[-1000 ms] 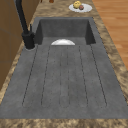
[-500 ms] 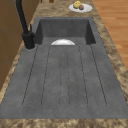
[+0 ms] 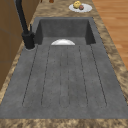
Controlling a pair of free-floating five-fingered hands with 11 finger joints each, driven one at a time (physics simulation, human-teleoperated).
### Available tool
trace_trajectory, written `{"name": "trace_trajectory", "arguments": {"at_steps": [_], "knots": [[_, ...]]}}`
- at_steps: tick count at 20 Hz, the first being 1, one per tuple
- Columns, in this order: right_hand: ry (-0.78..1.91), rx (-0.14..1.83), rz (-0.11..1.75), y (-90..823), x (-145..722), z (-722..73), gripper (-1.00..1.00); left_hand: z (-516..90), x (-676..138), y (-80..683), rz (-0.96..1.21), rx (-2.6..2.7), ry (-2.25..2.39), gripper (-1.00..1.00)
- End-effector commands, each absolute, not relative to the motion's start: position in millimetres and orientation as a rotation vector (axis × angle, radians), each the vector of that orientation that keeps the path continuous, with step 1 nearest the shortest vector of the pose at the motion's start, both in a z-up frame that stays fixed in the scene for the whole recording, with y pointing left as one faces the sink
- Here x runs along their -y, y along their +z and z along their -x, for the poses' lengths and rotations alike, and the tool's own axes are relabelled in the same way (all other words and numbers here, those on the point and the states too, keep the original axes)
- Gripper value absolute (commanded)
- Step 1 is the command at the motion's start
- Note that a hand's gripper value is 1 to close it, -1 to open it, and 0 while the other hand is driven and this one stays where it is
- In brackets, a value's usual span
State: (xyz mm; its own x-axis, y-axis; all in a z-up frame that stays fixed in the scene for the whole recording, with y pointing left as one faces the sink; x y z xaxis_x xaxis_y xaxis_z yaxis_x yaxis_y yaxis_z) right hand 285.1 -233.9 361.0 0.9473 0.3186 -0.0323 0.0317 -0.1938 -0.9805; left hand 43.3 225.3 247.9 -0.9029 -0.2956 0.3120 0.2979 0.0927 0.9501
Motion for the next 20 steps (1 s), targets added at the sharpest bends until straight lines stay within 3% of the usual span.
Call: {"name": "trace_trajectory", "arguments": {"at_steps": [1, 20], "knots": [[0.361, 0.366, 1.738, 343.3, 233.9, -285.1, -1.0, -43.3, -225.3, 247.9, 0.002, 1.951, -1.862, 0.0], [0.726, 0.609, 1.621, 272.6, 252.4, -296.3, -1.0, -43.3, -225.3, 247.9, 0.002, 1.951, -1.862, 0.0]]}}
